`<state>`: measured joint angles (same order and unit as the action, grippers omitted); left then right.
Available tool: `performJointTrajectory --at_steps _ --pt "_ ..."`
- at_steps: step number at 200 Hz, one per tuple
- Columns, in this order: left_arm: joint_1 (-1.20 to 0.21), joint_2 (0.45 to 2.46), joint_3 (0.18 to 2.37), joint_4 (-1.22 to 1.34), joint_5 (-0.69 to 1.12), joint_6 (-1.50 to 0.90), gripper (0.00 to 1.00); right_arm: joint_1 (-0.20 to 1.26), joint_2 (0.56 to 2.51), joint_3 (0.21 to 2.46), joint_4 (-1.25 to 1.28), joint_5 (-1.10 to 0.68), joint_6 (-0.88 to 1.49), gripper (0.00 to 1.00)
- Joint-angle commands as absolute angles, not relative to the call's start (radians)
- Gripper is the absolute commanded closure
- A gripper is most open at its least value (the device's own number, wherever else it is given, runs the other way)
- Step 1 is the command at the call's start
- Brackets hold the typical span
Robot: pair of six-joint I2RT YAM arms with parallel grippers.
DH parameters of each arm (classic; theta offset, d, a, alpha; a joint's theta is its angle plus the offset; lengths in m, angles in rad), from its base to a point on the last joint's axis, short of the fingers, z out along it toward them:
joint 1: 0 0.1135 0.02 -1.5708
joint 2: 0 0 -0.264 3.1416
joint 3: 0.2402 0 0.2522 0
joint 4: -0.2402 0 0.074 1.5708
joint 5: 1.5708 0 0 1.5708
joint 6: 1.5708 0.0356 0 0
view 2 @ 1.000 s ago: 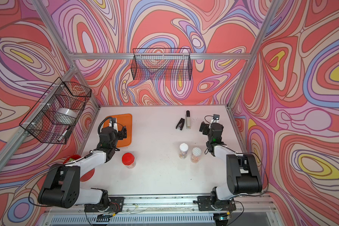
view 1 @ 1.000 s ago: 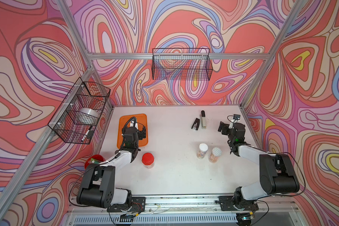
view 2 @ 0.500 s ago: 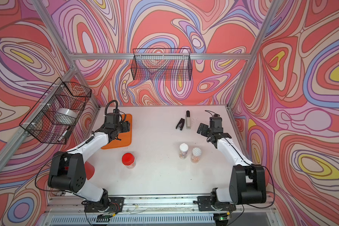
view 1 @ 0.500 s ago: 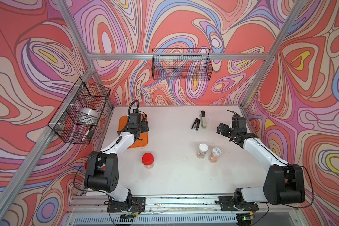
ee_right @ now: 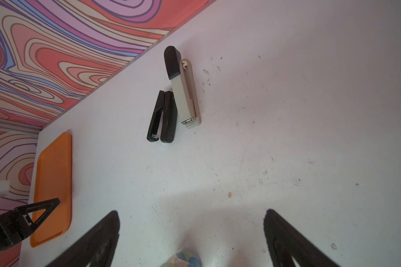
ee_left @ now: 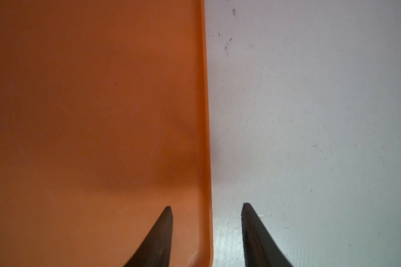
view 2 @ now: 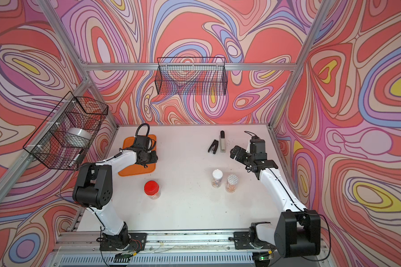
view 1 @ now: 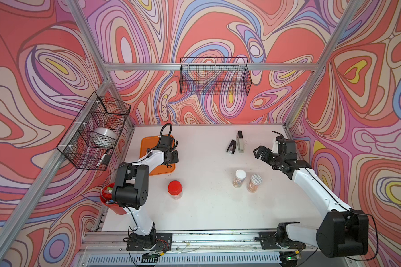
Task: Pour the candies out of the jar
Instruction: Move the tray at the center of the board.
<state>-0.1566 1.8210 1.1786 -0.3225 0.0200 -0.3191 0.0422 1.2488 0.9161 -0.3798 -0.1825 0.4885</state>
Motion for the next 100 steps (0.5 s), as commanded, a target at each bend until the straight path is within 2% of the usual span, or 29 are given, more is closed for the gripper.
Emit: performJointTrajectory --at_steps 1,16,38,47,82,100 --pt "-0.163 1.872 1.244 -0.403 0.001 -0.338 0.66 0.055 1.2 0.892 -0.367 -0.19 0.502 0.02" --pt "-0.166 1.902 1.281 -0.429 -0.009 -0.343 0.73 0.054 1.175 0.885 -0.373 -0.183 0.502 0.02" --pt "-0.17 1.942 1.324 -0.467 -0.038 -0.35 0.75 0.055 1.134 0.872 -0.383 -0.16 0.499 0.02" --pt "-0.17 1.96 1.342 -0.49 -0.051 -0.359 0.79 0.056 1.122 0.868 -0.387 -0.157 0.496 0.02" --pt "-0.173 2.016 1.398 -0.548 -0.058 -0.372 0.81 0.056 1.09 0.867 -0.396 -0.158 0.494 0.02" --pt "-0.173 2.029 1.409 -0.556 -0.049 -0.375 0.89 0.056 1.077 0.866 -0.401 -0.141 0.494 0.02"
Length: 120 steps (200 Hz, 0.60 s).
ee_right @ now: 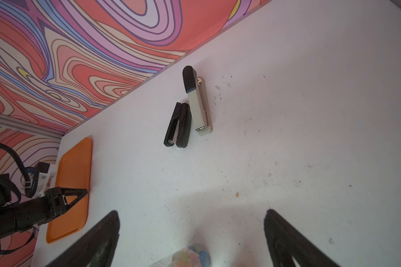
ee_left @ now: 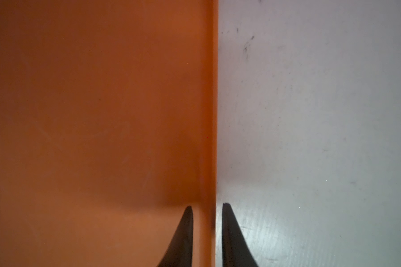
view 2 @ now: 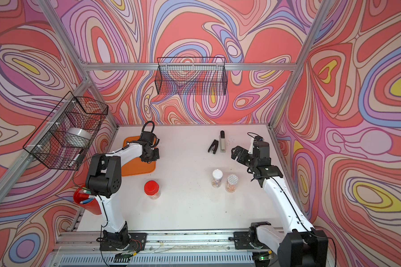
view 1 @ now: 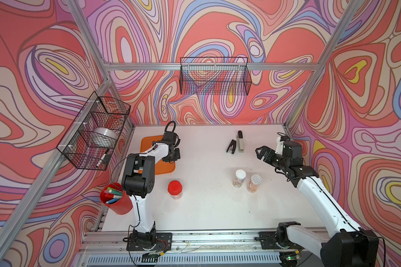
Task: Pour the candies out of the jar
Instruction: Move the tray at the center of the board.
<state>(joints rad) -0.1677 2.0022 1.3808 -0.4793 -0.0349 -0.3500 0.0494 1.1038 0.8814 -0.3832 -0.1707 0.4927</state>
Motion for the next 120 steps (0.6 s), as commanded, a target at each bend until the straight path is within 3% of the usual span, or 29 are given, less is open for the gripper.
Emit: performJointTrajectory --at_steps 1,23,70,120 --pt "-0.173 2.03 1.409 -0.556 -0.048 -0.375 0.89 0.056 1.076 0.866 -0.401 -0.14 0.494 0.02" --pt "-0.18 2.031 1.412 -0.561 -0.044 -0.366 1.0 0.054 1.077 0.867 -0.395 -0.13 0.492 0.02" --pt "-0.273 2.0 1.451 -0.598 -0.087 -0.312 1.0 0.054 1.035 0.878 -0.383 -0.039 0.476 0.02" --pt "-0.441 1.969 1.463 -0.541 -0.06 -0.441 1.0 0.054 1.052 0.906 -0.421 -0.025 0.461 0.02"
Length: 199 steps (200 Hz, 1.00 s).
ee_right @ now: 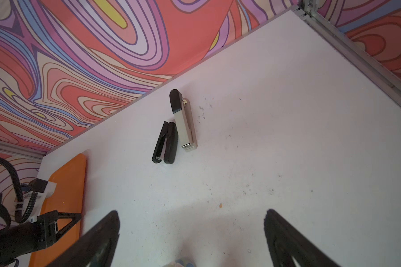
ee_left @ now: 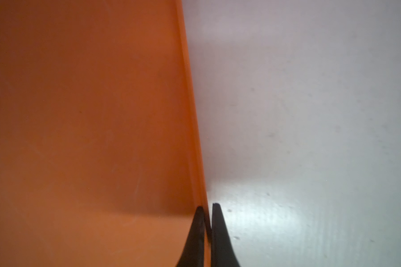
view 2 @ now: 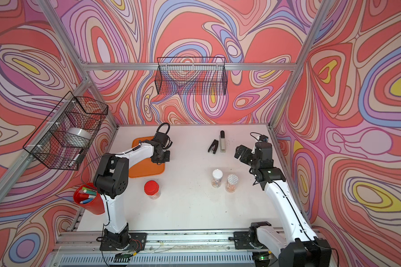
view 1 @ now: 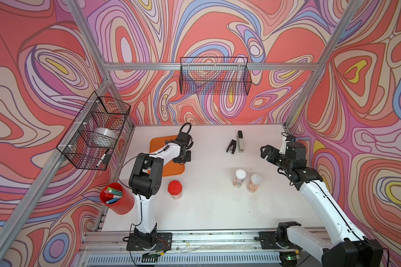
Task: Pour the candies out of the jar
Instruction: Move the tray at the center of the board.
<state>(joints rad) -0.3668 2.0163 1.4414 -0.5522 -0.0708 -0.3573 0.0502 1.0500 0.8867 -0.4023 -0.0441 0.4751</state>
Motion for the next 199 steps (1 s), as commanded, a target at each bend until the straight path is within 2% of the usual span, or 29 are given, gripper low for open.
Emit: performJointTrajectory --at_steps 1,70,126,149,185,199 --pt "-0.444 1.97 1.463 -0.539 -0.06 -0.443 1.0 0.055 1.052 0.905 -0.42 -0.025 0.462 0.02" --pt "-0.713 2.043 1.579 -0.491 -0.084 -0.652 1.0 0.055 1.043 0.87 -0.372 -0.066 0.485 0.03" --pt "-0.762 2.093 1.65 -0.496 -0.096 -0.732 1.0 0.054 1.041 0.875 -0.389 -0.082 0.468 0.03" --pt "-0.742 2.039 1.616 -0.484 -0.157 -0.664 0.89 0.055 1.046 0.882 -0.388 -0.118 0.459 0.03" --pt "-0.636 1.936 1.499 -0.485 -0.145 -0.597 0.69 0.056 1.069 0.87 -0.356 -0.175 0.48 0.02" --pt "-0.597 1.892 1.435 -0.48 -0.135 -0.573 0.65 0.056 1.082 0.868 -0.342 -0.188 0.49 0.02"
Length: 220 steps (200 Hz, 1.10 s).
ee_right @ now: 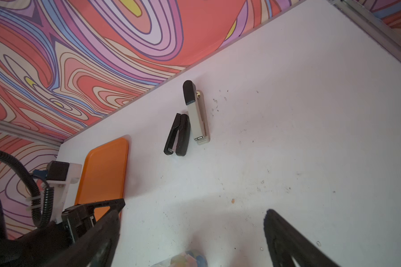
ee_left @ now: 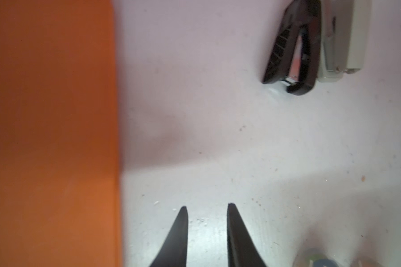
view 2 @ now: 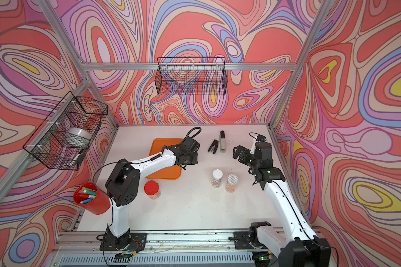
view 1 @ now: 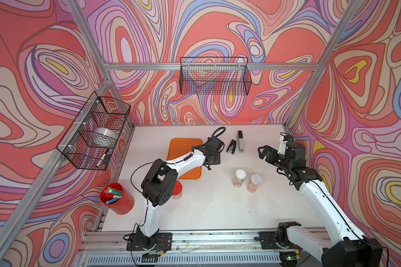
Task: Pour the candies out of the jar
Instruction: Move the tray at the center of the board.
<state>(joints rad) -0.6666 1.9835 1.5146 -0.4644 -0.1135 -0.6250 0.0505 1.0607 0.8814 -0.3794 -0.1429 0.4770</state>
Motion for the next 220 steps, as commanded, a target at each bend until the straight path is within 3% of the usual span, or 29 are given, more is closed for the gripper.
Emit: performJointTrajectory --at_steps 1,51,137,220 --pt "-0.593 1.89 1.431 -0.479 -0.135 -0.571 0.65 0.056 1.083 0.867 -0.341 -0.188 0.49 0.02" --pt "-0.525 1.828 1.292 -0.468 -0.117 -0.494 0.67 0.057 1.094 0.845 -0.295 -0.208 0.528 0.02" --pt "-0.609 1.993 1.42 -0.544 -0.179 -0.451 0.69 0.057 1.072 0.819 -0.275 -0.226 0.549 0.02" --pt "-0.617 2.072 1.448 -0.566 -0.234 -0.474 0.86 0.057 1.05 0.813 -0.282 -0.206 0.539 0.02"
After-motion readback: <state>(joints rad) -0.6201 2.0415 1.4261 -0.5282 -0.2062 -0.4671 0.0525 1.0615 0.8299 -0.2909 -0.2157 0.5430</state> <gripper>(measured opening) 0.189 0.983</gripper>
